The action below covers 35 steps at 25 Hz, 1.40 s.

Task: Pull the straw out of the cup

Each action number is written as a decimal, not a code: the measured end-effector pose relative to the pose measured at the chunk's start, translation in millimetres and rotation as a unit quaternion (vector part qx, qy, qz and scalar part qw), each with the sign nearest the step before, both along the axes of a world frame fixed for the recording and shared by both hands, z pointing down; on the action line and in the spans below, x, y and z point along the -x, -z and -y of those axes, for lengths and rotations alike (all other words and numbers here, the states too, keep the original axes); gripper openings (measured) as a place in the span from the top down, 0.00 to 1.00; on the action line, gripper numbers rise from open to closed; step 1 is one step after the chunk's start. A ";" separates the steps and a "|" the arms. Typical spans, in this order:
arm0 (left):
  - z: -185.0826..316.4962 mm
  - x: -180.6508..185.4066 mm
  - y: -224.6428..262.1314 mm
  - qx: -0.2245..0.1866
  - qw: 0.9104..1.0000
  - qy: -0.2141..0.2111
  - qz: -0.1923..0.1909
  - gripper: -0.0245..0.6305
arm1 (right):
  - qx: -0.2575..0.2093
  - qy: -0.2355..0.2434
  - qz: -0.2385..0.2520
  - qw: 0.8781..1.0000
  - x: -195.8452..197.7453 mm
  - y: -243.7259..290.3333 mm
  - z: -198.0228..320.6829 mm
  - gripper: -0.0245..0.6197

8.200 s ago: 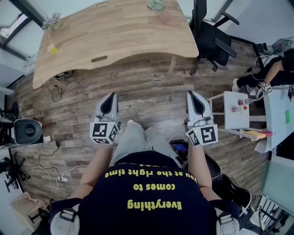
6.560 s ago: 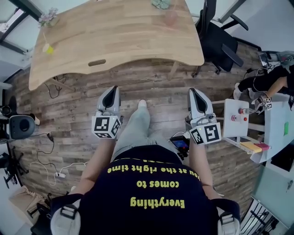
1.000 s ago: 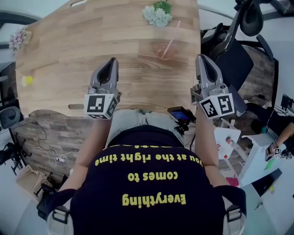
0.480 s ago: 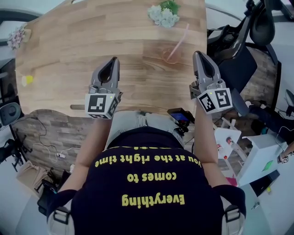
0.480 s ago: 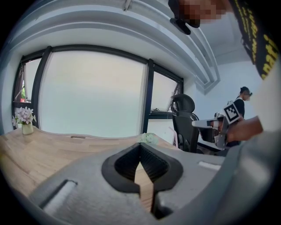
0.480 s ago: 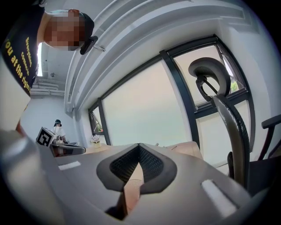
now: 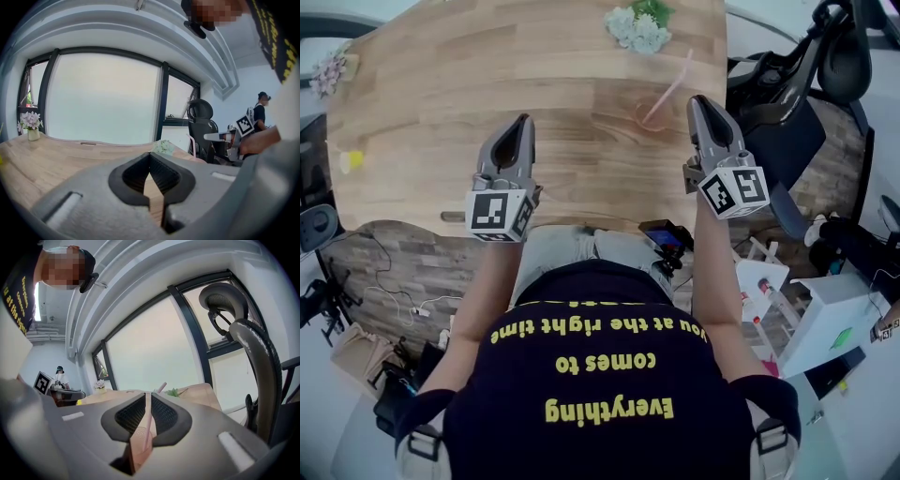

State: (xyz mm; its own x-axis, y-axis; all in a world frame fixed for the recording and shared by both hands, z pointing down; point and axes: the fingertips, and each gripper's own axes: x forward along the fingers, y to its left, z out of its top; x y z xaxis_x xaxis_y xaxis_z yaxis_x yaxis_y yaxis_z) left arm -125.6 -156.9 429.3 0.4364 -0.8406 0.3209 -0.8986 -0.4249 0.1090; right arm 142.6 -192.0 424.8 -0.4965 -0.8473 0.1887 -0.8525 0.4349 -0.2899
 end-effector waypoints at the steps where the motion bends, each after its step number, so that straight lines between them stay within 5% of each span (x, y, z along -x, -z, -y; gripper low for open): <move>1: 0.2 -0.1 -0.4 0.001 1.000 -0.002 -0.002 0.96 | 0.003 0.000 0.000 1.000 0.8 -1.9 1.7 0.89; 23: 1.7 5.7 -6.0 0.007 1.000 0.008 -0.002 0.96 | 0.066 0.035 0.014 0.997 16.7 -34.5 10.5 0.69; 35: 1.0 0.4 -6.8 0.003 1.000 -0.001 0.006 0.96 | 0.066 0.040 0.009 0.997 24.9 -34.7 22.1 0.67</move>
State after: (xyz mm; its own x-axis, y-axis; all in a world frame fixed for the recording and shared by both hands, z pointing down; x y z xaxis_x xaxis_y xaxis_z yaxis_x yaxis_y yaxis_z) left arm -126.1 -157.9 436.1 0.4343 -0.8375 0.3318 -0.8990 -0.4263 0.1005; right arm 117.8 -214.0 459.5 -0.5666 -0.7725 0.2867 -0.8101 0.4587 -0.3650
